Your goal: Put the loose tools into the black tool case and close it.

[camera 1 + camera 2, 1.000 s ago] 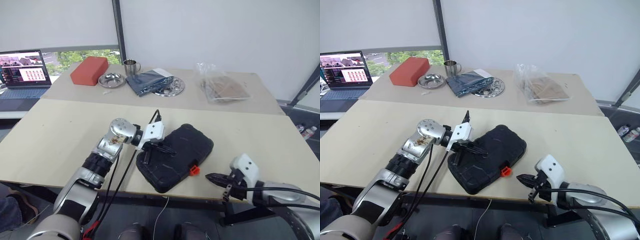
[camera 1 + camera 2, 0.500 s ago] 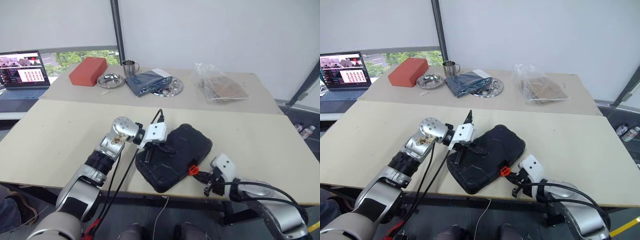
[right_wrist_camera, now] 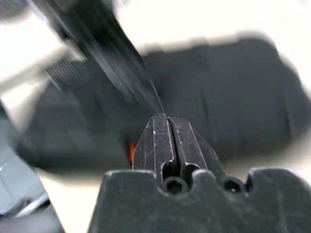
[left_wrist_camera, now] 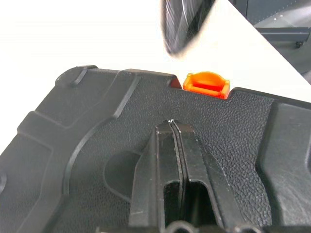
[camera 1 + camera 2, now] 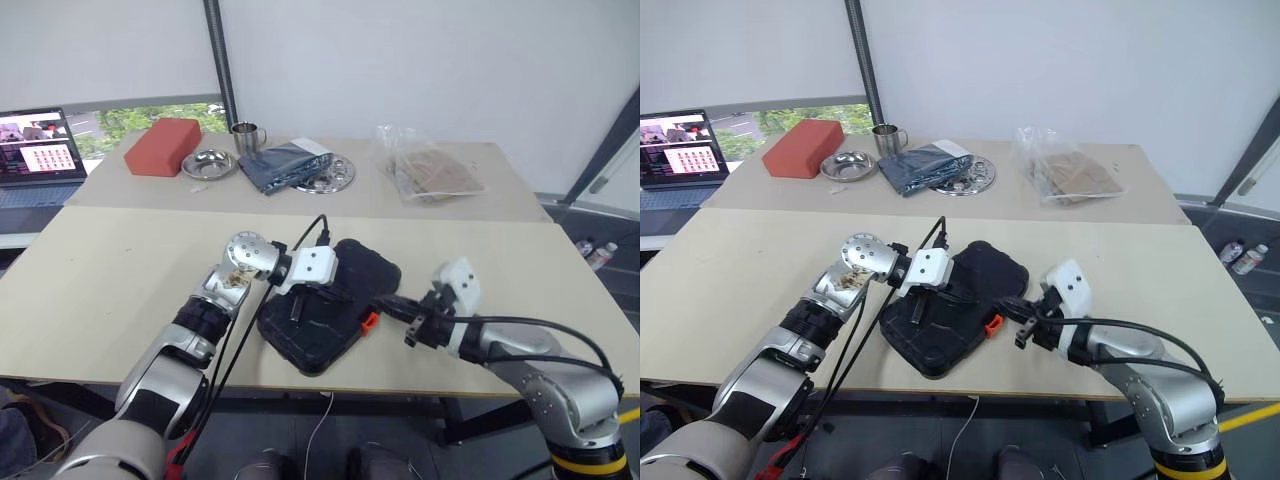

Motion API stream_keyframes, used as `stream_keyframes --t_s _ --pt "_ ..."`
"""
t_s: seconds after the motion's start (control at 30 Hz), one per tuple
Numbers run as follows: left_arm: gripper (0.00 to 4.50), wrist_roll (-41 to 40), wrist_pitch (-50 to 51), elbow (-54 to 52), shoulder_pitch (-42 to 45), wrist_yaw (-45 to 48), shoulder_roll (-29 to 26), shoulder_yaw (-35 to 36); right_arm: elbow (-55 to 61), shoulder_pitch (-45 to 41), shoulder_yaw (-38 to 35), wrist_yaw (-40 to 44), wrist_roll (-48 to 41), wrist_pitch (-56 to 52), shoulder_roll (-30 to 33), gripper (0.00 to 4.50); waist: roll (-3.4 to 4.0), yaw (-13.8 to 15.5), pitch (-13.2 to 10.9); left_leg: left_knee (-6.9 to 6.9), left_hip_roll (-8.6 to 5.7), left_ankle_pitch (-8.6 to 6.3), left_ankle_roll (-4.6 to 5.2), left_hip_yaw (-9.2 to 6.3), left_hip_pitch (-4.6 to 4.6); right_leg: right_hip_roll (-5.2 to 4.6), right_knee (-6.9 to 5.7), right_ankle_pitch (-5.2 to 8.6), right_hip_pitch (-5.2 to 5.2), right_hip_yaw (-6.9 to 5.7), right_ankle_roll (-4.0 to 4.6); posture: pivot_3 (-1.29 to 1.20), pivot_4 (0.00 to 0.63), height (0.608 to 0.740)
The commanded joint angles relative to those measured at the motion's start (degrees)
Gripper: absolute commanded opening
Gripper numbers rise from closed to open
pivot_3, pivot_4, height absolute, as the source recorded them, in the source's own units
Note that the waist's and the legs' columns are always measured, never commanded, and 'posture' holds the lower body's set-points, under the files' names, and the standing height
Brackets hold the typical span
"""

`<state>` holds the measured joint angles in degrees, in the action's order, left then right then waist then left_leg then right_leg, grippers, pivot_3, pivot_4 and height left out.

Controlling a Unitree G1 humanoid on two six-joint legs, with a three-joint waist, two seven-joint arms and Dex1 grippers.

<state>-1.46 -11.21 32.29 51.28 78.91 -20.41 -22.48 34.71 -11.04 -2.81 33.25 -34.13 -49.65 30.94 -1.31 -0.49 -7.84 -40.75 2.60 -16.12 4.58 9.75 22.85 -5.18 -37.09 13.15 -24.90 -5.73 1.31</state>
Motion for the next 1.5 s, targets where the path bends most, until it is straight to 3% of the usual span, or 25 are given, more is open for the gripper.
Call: stream_keyframes --t_s 0.03,0.27,0.47,0.87,1.03,1.17,1.27,1.5 --pt "0.04 3.21 0.41 2.92 -1.41 0.28 -0.20 -2.17 -0.77 1.52 1.50 -0.58 1.76 1.07 0.87 0.04 0.03 0.24 0.01 0.00 -0.04 -0.01 0.03 0.00 0.02 -0.03 0.00 -0.02 0.00 0.01 0.03 0.00 0.150 0.736" --pt "0.04 3.46 -0.13 3.95 -1.61 0.04 -1.42 -1.58 2.43 9.11 -2.91 2.09 0.64 1.43 6.68 0.04 0.01 0.53 0.03 -0.11 -0.20 -0.12 0.22 0.05 0.06 -0.18 0.08 -0.03 0.08 0.09 -0.06 0.00 0.150 0.736" --pt "0.04 3.42 -0.04 4.08 -1.69 -0.53 -1.40 -1.54 -0.48 12.01 1.92 1.92 3.69 3.38 6.42 0.04 0.01 0.28 0.03 -0.07 -0.14 -0.21 0.35 0.00 -0.03 -0.18 0.07 0.13 0.12 0.13 -0.34 0.00 0.150 0.736" --pt "0.04 4.13 -0.81 3.57 -3.07 0.01 -1.85 -2.69 -6.11 -0.65 6.95 0.59 6.60 5.02 0.67 0.04 0.01 -0.43 0.05 -0.08 -0.05 -0.12 0.20 0.01 -0.04 -0.20 0.06 0.06 0.09 0.15 -0.24 0.00 0.150 0.736" --pt "0.04 4.09 -0.33 2.95 -3.66 0.00 -1.92 -2.72 -5.86 -0.76 8.17 1.32 7.49 4.89 1.07 0.04 0.02 -0.65 0.06 -0.05 0.05 -0.14 0.24 0.01 -0.10 -0.14 0.04 0.05 0.08 0.16 -0.21 0.00 0.150 0.736" --pt "0.04 2.61 2.14 2.52 -3.75 -0.16 -3.81 -0.50 -2.43 1.77 4.06 3.76 5.06 3.38 4.77 0.04 0.03 -0.50 0.06 -0.04 0.05 -0.14 0.24 0.01 -0.10 -0.16 0.04 0.05 0.08 0.16 -0.21 0.00 0.150 0.736" --pt "0.73 -2.45 10.41 -1.57 -4.85 1.16 -7.05 4.30 0.19 4.24 -1.84 7.71 1.58 3.20 9.25 0.82 0.02 -0.40 0.06 -0.02 0.05 -0.14 0.23 0.01 -0.04 -0.17 0.06 0.05 0.03 0.16 -0.20 0.00 0.150 0.736" --pt "3.03 -20.05 40.18 -22.35 -15.21 6.24 -28.29 21.23 -2.82 10.50 -21.68 28.04 -7.24 5.71 25.77 3.07 0.12 -0.72 -0.14 0.14 0.08 0.09 -0.16 0.02 0.11 -0.07 0.06 0.09 -0.23 0.19 -0.17 0.00 0.150 0.736"
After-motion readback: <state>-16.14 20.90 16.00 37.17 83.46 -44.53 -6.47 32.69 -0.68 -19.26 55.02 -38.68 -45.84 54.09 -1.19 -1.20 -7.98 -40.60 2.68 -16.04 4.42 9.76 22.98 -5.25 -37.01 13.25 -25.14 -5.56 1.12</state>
